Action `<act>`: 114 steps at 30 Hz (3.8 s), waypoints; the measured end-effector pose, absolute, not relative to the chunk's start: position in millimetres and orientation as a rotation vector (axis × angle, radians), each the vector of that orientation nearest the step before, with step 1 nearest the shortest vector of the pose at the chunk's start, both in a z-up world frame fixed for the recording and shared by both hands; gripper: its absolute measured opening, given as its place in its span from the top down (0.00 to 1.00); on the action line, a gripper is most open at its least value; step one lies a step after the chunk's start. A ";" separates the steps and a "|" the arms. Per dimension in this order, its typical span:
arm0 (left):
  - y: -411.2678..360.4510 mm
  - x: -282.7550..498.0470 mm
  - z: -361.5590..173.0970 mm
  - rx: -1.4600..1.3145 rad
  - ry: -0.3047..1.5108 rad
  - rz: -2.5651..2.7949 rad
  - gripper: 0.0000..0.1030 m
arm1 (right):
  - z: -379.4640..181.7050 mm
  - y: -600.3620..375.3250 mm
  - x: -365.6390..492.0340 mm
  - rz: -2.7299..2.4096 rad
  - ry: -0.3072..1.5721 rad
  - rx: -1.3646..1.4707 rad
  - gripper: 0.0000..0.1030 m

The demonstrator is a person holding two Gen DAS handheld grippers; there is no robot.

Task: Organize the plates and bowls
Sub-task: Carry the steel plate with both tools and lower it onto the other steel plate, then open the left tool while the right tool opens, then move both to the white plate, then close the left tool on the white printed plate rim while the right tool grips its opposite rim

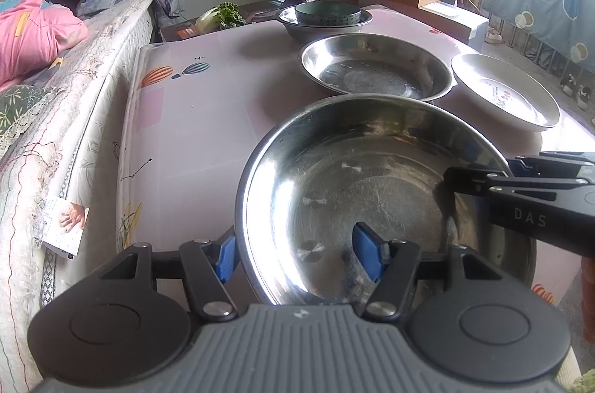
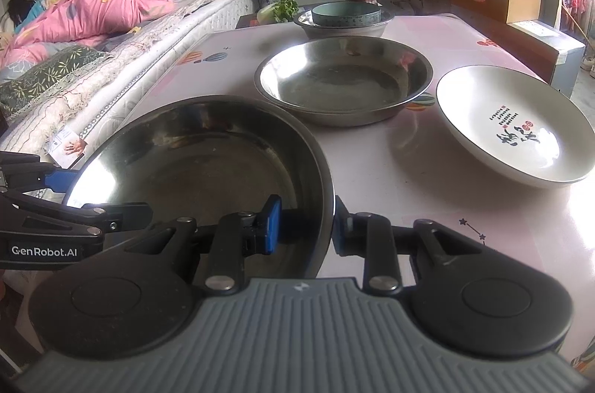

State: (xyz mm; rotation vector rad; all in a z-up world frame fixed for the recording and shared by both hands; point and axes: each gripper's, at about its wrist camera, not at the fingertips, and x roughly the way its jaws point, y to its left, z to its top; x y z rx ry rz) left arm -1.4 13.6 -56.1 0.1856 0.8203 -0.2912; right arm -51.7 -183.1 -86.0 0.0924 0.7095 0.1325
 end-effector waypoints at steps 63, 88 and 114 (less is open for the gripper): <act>-57.1 158.8 -25.5 0.096 0.865 -0.414 0.36 | -63.3 -294.6 113.0 -0.046 0.743 0.202 0.54; -155.5 88.5 -44.0 0.067 0.854 -0.657 0.24 | -82.4 -456.1 -35.7 -0.230 0.522 0.453 0.51; -203.1 108.4 -80.3 0.035 0.962 -0.575 0.70 | -119.8 -477.3 37.4 -0.014 0.706 0.493 0.72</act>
